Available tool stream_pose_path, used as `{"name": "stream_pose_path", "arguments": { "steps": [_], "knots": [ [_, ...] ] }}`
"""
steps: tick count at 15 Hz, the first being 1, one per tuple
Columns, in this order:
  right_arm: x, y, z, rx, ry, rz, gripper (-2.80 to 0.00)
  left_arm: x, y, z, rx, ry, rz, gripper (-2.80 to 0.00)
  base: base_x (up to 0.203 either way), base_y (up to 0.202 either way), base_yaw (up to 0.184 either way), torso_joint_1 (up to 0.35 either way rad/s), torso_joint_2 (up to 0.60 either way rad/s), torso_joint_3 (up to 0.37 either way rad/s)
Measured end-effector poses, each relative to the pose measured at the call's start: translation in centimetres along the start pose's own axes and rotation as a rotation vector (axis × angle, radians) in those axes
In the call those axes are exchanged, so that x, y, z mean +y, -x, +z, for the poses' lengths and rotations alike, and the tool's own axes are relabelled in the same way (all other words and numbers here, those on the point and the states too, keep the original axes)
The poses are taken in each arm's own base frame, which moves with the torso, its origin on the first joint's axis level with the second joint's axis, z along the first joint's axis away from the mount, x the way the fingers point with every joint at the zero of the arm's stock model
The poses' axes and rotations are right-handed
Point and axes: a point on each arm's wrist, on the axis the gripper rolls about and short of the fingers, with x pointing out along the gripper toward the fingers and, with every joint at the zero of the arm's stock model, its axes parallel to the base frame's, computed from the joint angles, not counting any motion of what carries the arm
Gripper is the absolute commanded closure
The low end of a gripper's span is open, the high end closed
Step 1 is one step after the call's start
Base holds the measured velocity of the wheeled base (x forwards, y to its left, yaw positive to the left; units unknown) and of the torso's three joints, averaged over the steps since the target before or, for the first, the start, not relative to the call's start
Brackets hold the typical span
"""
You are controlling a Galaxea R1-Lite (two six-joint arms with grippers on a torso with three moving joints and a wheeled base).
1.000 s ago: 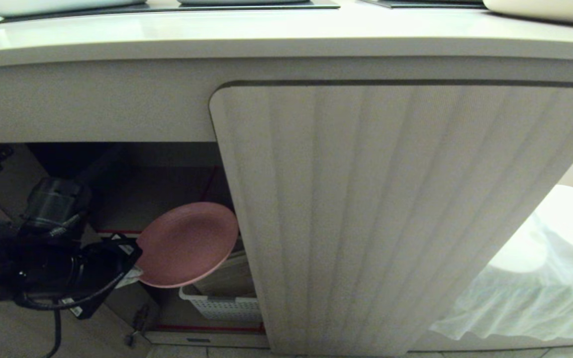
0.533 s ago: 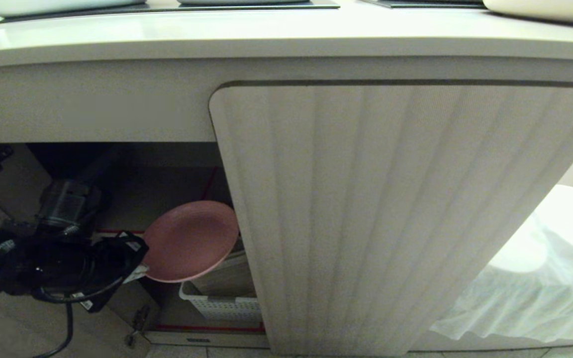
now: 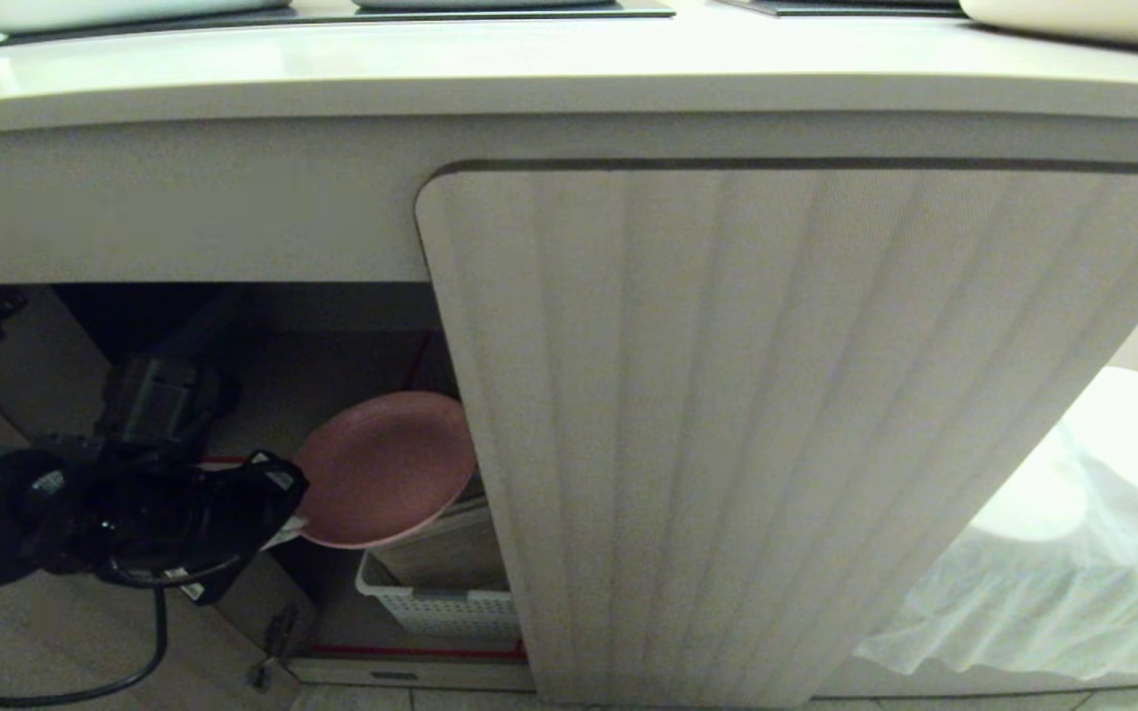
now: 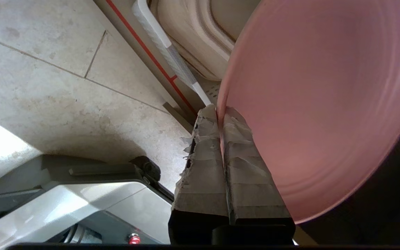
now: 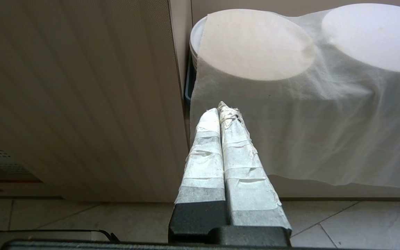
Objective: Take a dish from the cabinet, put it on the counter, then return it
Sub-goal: Put it back into the cabinet
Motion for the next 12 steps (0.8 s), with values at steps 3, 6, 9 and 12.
{"name": "stream_pose_path", "arguments": {
  "steps": [3, 6, 9, 12],
  "knots": [
    [0.0, 0.0, 0.0, 0.0, 0.0, 0.0, 0.0, -0.3, -0.5, 0.5, -0.008, 0.009, 0.003, 0.0, 0.0, 0.0, 0.0, 0.0, 0.0, 0.0],
    [0.0, 0.0, 0.0, 0.0, 0.0, 0.0, 0.0, -0.7, -1.1, 1.1, -0.018, 0.02, 0.005, 0.0, 0.0, 0.0, 0.0, 0.0, 0.0, 0.0],
    [0.0, 0.0, 0.0, 0.0, 0.0, 0.0, 0.0, -1.3, -1.7, 1.6, -0.023, 0.023, 0.003, 0.0, 0.0, 0.0, 0.0, 0.0, 0.0, 0.0],
    [0.0, 0.0, 0.0, 0.0, 0.0, 0.0, 0.0, -2.1, -2.4, 2.1, -0.031, 0.031, -0.002, 0.0, 0.0, 0.0, 0.0, 0.0, 0.0, 0.0]
  ]
}}
